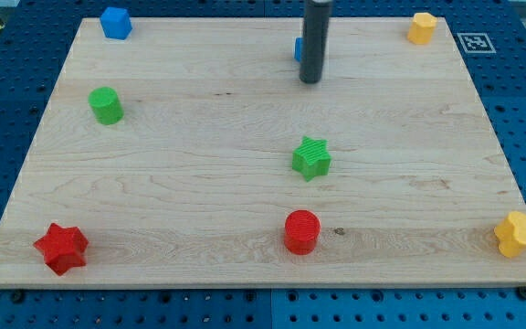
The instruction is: Move green star towards blue triangle
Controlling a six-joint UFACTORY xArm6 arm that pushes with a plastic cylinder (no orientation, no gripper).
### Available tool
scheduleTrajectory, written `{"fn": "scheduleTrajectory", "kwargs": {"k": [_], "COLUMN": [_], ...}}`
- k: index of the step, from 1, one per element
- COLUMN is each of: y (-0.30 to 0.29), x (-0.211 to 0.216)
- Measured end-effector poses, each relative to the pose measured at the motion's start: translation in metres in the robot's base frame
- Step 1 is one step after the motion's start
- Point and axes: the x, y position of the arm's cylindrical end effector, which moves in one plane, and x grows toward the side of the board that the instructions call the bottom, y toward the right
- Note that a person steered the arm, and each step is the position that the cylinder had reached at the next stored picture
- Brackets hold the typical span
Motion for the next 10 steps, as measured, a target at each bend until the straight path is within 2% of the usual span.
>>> {"fn": "scheduleTrajectory", "kwargs": {"k": [1, 2, 3, 4, 5, 6, 7, 9, 10], "y": [0.046, 0.060, 0.053, 0.044, 0.035, -0.006, -0.024, -0.030, -0.056], "x": [0.051, 0.100, 0.154, 0.187, 0.183, 0.165, 0.147, 0.121, 0.120]}}
